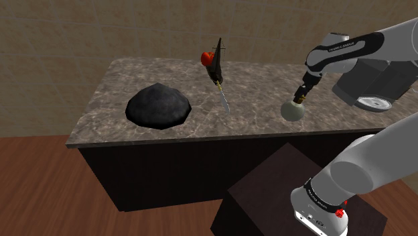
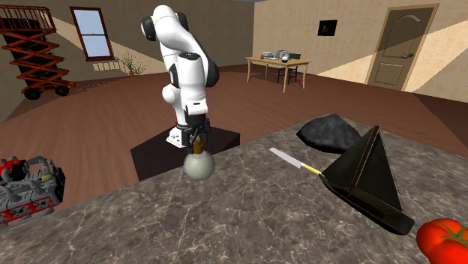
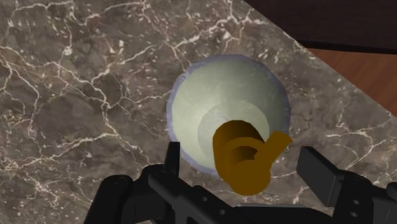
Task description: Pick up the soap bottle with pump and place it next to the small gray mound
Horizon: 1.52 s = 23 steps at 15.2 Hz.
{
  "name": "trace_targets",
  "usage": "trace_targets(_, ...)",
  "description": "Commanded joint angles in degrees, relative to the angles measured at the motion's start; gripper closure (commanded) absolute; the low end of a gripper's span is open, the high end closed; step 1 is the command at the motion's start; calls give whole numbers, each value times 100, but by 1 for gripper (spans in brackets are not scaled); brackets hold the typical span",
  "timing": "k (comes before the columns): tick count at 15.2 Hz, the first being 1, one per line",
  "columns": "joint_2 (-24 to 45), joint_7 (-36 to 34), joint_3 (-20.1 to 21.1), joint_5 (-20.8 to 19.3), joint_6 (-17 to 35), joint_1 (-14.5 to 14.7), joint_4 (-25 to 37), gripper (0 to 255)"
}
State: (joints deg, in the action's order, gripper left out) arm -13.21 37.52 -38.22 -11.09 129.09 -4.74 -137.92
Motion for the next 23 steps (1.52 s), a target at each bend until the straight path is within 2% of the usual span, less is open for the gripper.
trace_targets(1, 8, 8, -7, 3, 18, -1, -8, 0)
trace_targets(5, 7, 7, -6, 3, 16, -1, -7, 0)
trace_targets(6, 7, 7, -6, 3, 16, -1, -7, 255)
trace_targets(15, 8, 8, -7, 3, 18, -2, -8, 255)
trace_targets(23, -350, -109, 154, -126, -665, -46, 351, 255)
